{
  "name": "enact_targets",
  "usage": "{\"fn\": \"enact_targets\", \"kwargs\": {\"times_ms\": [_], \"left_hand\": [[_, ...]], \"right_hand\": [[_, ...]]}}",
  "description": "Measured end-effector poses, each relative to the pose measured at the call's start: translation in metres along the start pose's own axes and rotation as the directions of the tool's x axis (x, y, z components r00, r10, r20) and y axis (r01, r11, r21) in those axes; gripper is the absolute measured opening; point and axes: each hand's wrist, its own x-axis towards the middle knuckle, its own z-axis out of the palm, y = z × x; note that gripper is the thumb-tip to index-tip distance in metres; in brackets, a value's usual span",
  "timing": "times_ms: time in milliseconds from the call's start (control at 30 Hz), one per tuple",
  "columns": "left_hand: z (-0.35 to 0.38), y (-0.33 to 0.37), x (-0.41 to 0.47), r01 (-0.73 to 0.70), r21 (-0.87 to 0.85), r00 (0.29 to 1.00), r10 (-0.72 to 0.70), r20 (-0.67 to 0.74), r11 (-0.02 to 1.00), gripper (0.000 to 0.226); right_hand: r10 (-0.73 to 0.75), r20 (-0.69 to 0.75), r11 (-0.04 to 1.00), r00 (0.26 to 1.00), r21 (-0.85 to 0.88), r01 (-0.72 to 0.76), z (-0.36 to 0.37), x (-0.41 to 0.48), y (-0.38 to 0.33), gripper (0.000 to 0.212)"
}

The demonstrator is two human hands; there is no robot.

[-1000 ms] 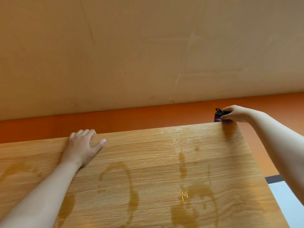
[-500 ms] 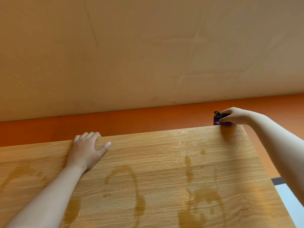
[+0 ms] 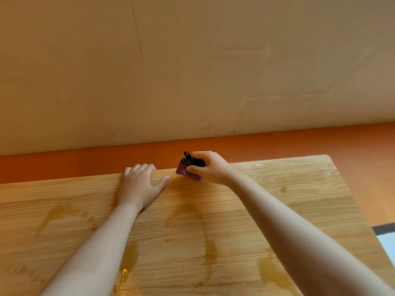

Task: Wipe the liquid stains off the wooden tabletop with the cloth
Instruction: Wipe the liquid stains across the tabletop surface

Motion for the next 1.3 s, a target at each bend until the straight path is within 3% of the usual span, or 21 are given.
{"fn": "enact_targets", "kwargs": {"times_ms": [67,167,267,433,533,733,900,1133,1300], "left_hand": [[-0.004,0.002,-0.001,0.003,-0.011,1.000,-0.003,0.031,1.000,0.066],[-0.008,0.003,-0.006,0.019,-0.082,0.996,-0.012,0.093,0.996,0.068],[-0.021,0.001,-0.007,0.011,-0.179,0.991,0.014,0.136,0.984,0.052],[-0.085,-0.012,-0.064,-0.052,-0.325,0.998,0.060,0.017,0.944,0.036],[-0.114,-0.044,-0.137,-0.024,-0.382,0.998,0.042,0.038,0.924,0.034],[-0.138,-0.157,-0.280,0.265,-0.419,0.964,-0.228,0.137,0.869,0.033],[-0.160,-0.222,-0.358,0.450,-0.311,0.892,-0.434,0.125,0.837,0.034],[-0.182,-0.236,-0.405,0.608,-0.404,0.753,-0.657,0.021,0.684,0.033],[-0.185,-0.255,-0.426,0.599,-0.456,0.748,-0.663,0.027,0.658,0.033]], "right_hand": [[0.003,-0.066,0.998,0.998,0.059,0.001,0.024,-0.013,-0.016,0.005],[0.091,-0.211,0.987,0.973,0.149,-0.059,0.048,-0.042,-0.031,0.019],[0.206,-0.321,0.962,0.924,0.239,-0.131,0.061,-0.071,-0.043,0.016],[0.338,-0.431,0.916,0.837,0.353,-0.188,0.091,-0.108,-0.083,0.012],[0.344,-0.455,0.911,0.821,0.375,-0.174,0.125,-0.127,-0.123,0.011],[0.329,-0.258,0.862,0.909,0.476,-0.176,0.203,-0.139,-0.198,0.018],[0.224,0.005,0.888,0.975,0.410,-0.206,0.261,-0.132,-0.245,0.024],[0.043,0.243,0.978,0.969,0.186,-0.091,0.311,-0.099,-0.302,0.021],[0.029,0.342,0.993,0.939,0.098,-0.066,0.340,-0.073,-0.335,0.028]]}}
